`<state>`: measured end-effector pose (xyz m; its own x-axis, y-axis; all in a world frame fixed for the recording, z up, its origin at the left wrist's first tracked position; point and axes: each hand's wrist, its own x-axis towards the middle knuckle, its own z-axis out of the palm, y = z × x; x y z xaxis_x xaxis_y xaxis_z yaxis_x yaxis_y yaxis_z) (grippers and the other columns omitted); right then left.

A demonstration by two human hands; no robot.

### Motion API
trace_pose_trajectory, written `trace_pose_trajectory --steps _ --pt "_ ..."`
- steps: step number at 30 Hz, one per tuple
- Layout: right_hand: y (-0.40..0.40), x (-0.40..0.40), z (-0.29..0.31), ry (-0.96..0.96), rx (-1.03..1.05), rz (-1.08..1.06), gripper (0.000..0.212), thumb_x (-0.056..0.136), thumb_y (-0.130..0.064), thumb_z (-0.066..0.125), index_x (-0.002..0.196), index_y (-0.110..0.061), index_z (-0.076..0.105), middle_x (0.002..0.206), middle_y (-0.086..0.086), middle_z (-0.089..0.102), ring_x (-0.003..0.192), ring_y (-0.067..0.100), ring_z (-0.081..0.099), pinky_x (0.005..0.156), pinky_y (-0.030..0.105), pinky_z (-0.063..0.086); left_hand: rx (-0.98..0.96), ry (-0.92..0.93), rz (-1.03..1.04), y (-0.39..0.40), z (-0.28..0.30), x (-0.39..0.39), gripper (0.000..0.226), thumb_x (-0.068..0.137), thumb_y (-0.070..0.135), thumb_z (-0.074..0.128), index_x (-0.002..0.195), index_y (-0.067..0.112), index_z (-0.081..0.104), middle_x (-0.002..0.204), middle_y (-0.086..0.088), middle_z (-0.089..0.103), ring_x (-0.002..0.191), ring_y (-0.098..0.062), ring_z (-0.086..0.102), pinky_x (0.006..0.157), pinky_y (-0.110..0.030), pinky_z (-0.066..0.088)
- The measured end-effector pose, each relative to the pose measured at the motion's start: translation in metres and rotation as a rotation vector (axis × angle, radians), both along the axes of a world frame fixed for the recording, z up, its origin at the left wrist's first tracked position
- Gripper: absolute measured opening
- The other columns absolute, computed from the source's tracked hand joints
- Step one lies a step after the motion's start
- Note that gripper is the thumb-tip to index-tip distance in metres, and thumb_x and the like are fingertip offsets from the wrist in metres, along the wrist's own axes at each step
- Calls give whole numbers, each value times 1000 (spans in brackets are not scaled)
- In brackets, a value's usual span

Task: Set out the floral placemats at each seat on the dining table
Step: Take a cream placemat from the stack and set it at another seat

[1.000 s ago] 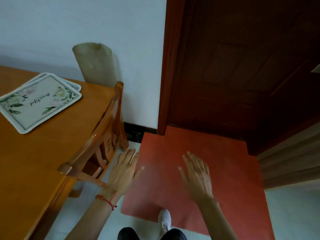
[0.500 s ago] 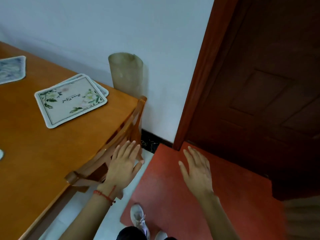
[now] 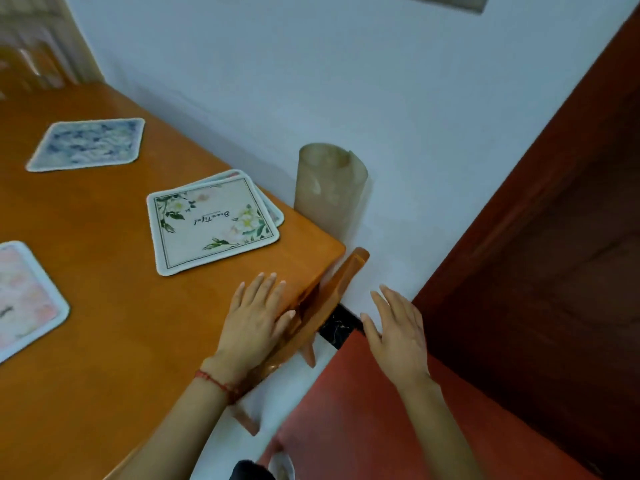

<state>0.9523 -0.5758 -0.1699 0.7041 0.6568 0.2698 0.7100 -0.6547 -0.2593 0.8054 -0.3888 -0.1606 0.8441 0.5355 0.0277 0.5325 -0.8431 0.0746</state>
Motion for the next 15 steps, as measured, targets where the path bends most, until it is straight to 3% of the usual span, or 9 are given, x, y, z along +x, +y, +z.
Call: trace_pose_trajectory --steps 8,13,15 --pt "79 12 9 45 9 132 50 90 -42 35 123 -11 56 130 10 56 121 26 51 104 33 32 -50 21 152 61 -9 -15 75 92 56 2 127 12 53 131 -10 56 125 -28 49 101 -48 37" --pt "128 22 12 42 8 233 50 89 -42 37 122 -9 58 128 12 57 118 29 54 97 43 42 -81 -2 262 91 -12 -21 82 89 59 -5 132 12 47 138 -11 49 132 -28 41 107 -47 30" --pt "147 27 11 47 5 274 50 89 -42 37 122 -10 57 129 12 57 119 28 52 98 40 39 -73 2 306 102 -13 -22 79 91 57 -1 129 11 51 134 -13 53 128 -29 46 103 -48 35"
